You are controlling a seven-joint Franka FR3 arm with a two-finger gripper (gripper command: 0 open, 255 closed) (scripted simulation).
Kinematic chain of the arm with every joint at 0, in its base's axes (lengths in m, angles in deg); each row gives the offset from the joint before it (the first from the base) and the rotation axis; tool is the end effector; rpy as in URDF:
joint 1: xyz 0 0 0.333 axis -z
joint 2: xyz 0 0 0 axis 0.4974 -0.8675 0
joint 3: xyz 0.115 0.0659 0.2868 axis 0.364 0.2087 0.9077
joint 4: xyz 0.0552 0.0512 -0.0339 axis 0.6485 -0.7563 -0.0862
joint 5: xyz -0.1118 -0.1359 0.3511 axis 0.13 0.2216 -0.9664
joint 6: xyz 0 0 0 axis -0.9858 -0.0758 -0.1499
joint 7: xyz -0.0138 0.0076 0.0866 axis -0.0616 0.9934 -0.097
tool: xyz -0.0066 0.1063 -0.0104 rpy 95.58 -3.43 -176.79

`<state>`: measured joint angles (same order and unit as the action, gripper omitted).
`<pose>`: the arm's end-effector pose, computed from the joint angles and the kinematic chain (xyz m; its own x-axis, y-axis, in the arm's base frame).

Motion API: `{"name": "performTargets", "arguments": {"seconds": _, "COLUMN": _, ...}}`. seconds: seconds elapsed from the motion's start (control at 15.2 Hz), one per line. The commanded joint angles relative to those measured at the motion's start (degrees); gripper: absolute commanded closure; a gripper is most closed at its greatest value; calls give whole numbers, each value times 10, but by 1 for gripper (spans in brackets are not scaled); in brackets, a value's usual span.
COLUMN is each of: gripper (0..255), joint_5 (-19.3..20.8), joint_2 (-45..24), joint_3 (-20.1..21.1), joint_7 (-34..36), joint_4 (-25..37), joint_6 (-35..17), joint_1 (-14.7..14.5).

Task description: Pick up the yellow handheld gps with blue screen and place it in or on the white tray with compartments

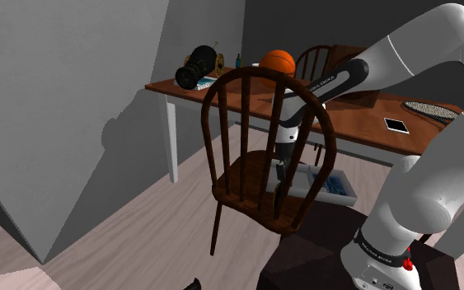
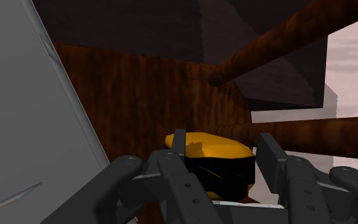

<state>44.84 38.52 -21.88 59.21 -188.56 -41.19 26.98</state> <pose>0.3683 -0.0318 0.3051 0.9327 0.1494 -0.3282 0.0528 -0.9569 -0.2854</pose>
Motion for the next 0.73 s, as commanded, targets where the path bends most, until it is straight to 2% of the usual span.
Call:
{"name": "performTargets", "arguments": {"seconds": 0.0, "gripper": 255, "joint_5": 0, "joint_2": -1, "joint_3": 0, "joint_7": 0, "joint_4": -1, "joint_6": 0, "joint_1": 0}}
{"name": "performTargets", "arguments": {"seconds": 0.4, "gripper": 255, "joint_5": 0, "joint_2": -1, "joint_3": 0, "joint_7": 0, "joint_4": -1, "joint_6": 0, "joint_1": 0}}
{"name": "performTargets", "arguments": {"seconds": 0.66, "gripper": 255, "joint_5": 6, "joint_2": 24, "joint_3": 1, "joint_7": 10, "joint_4": 12, "joint_6": 35, "joint_1": 2}}
